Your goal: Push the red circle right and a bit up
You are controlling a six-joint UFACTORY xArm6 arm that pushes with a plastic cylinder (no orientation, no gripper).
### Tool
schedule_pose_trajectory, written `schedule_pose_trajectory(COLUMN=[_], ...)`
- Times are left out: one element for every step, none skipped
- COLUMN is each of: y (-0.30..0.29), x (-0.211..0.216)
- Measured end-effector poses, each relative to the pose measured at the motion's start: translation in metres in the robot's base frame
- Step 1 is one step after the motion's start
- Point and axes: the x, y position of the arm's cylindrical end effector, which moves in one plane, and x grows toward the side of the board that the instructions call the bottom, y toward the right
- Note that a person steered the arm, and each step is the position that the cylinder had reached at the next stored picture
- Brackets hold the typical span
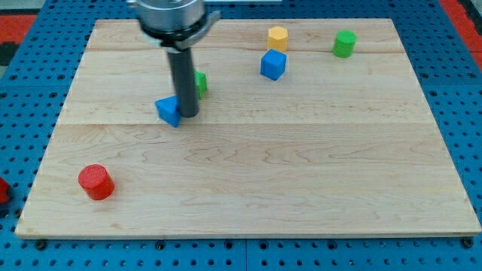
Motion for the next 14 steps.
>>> schedule_pose_trajectory(y=[0.02,0.082,0.065,0.037,0.036,0.009,-0.108,-0.127,-0.127,-0.134,-0.015,0.061,0.098,0.014], x=[0.005,0.061,0.155,0.193,0.194,0.193,0.184,0.146,0.123,0.122,0.133,0.097,0.116,0.176])
